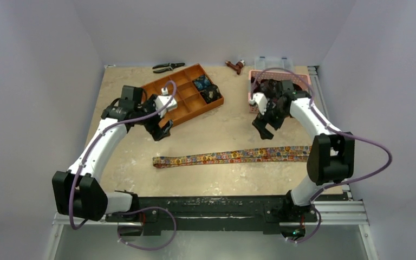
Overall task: Roll the ties
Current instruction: Move the tie to the center of the board.
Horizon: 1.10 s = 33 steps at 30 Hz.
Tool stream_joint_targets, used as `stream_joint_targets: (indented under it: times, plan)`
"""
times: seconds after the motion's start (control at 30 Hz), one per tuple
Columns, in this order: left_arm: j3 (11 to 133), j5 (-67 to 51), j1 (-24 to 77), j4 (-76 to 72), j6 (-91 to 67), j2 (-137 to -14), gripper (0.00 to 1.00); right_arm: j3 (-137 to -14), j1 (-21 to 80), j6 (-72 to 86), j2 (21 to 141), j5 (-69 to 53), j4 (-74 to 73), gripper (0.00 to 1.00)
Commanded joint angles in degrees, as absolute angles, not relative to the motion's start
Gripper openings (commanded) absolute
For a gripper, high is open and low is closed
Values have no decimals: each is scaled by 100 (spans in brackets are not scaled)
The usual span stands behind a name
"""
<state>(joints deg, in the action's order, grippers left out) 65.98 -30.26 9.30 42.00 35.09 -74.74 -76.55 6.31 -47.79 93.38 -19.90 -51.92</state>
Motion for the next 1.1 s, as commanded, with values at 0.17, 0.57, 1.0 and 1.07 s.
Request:
stream_joint_targets:
  times: [0.17,0.57,1.0,1.07]
  plan:
    - [4953,-2218,1914,4687,5512,-7346,100,-5987,600,-5765,9211,-746,-4803,98]
    - [4822,-1130,2740,3590,5992,-8428,68,-5080,144,-6784,9353,155,-3613,70]
    - [6542,-937,3652,3448,4966,-10026,56,-5615,-1246,-7772,9936,223,-3603,64]
    - [6800,-988,3706,3490,4914,-10211,54,-5744,-1420,-7885,10056,237,-3611,65]
